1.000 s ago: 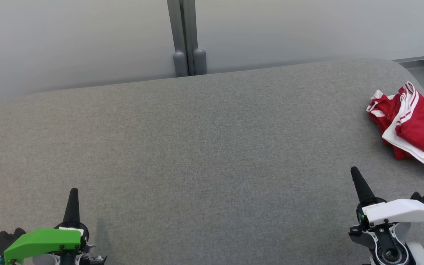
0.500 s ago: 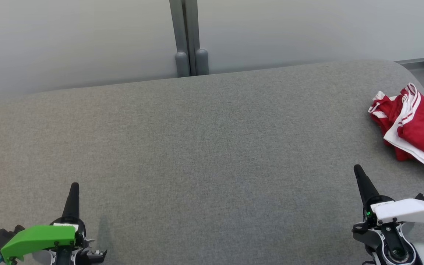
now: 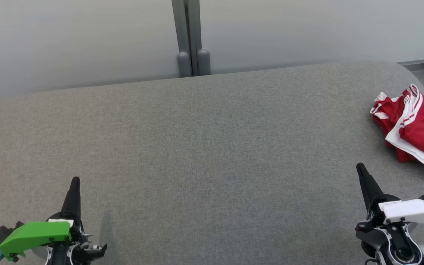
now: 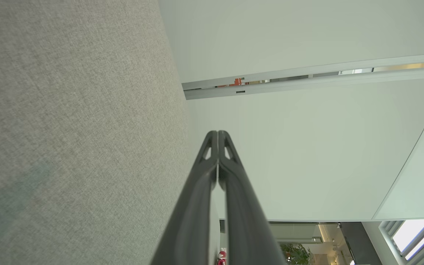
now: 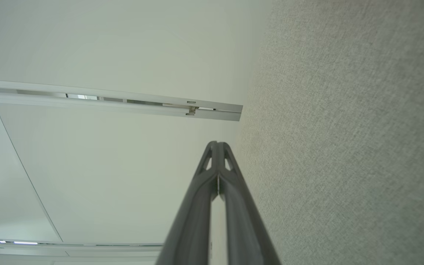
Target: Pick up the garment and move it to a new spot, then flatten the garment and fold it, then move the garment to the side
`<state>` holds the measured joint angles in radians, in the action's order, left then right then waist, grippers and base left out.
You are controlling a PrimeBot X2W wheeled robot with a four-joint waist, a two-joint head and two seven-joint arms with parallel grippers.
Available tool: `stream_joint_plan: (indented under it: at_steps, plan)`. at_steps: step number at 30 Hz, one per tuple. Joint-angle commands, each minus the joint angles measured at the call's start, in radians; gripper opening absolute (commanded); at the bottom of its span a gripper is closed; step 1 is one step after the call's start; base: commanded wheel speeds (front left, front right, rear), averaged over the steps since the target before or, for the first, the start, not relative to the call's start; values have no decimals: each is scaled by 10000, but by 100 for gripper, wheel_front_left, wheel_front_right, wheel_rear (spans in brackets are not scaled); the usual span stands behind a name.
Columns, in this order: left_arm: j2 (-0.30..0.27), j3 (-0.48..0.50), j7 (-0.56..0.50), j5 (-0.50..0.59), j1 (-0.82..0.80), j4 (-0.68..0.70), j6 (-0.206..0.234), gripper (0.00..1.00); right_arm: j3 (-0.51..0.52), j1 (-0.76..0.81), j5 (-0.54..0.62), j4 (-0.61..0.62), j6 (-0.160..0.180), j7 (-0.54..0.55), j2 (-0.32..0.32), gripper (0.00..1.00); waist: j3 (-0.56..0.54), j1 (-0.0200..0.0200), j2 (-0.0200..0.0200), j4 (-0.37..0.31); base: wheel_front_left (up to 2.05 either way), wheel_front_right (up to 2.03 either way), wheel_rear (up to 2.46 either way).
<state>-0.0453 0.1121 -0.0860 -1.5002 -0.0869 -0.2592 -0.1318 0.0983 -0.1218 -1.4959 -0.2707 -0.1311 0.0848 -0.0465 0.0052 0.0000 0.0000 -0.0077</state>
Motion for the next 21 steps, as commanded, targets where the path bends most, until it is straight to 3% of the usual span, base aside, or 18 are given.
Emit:
stream_joint_plan:
  at_steps: [1,21]
  plan:
    - [-76,27,-54,-217,-198,83,18,0,56,103,-217,102,5,70,-56,0,-2,0,0,7,0,0,0]
    - [-81,32,-319,-1146,-275,156,21,0,183,193,-1184,298,5,327,-61,0,-21,0,0,77,0,0,0]
